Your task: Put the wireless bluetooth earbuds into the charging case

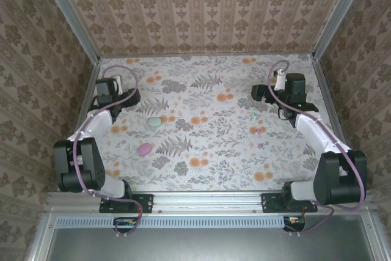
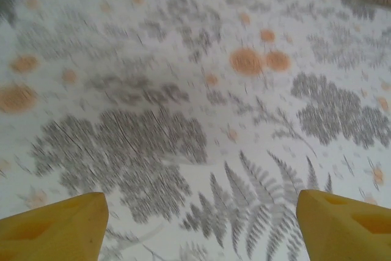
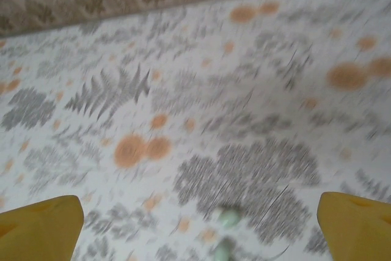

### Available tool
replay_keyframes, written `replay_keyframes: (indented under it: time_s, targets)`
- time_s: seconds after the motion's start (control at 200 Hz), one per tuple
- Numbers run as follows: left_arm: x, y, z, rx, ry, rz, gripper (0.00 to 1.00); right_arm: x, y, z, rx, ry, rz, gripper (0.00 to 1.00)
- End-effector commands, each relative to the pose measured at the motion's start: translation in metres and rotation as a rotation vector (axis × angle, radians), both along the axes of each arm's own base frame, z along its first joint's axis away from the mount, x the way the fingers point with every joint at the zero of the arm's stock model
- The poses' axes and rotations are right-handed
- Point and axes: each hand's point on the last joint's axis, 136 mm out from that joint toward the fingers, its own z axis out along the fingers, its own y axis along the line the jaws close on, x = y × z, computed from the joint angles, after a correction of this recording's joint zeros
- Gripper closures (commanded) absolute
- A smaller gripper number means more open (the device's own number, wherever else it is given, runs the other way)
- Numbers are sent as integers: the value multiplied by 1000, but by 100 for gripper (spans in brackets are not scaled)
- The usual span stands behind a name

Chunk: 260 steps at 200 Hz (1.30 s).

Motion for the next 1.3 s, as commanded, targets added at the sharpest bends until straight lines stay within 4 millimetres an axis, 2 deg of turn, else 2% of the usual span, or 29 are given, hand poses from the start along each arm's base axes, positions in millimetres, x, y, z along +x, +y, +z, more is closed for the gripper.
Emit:
replay_keyframes:
  time_s: [0.0,0.115,0.13,0.25,0.42,0.82,1.05,1.165,1.295]
  targets:
    - [-39,-36,-38,-156,258,-66,22,-12,25,-11,121,124,53,1]
    - [-48,-55,-47,-156,337,-82,22,-10,39,-7,121,124,92,1]
    - [-49,-56,-47,-165,344,-78,22,-9,40,-16,119,147,96,1]
    - [-53,-71,-54,-278,396,-54,25,-9,51,-20,91,181,126,1]
    - [-51,-74,-59,-212,421,-43,26,-10,61,-22,57,217,155,1]
    - [-53,-100,-78,-203,505,-88,31,-11,54,-19,-4,208,133,0]
    - [-52,-116,-76,-212,494,-125,33,-11,54,-22,-2,216,128,0]
    - [-50,-123,-76,-229,492,-142,34,-11,59,-22,20,216,150,1]
    - [-48,-136,-77,-239,493,-169,34,-15,77,-23,38,208,233,3]
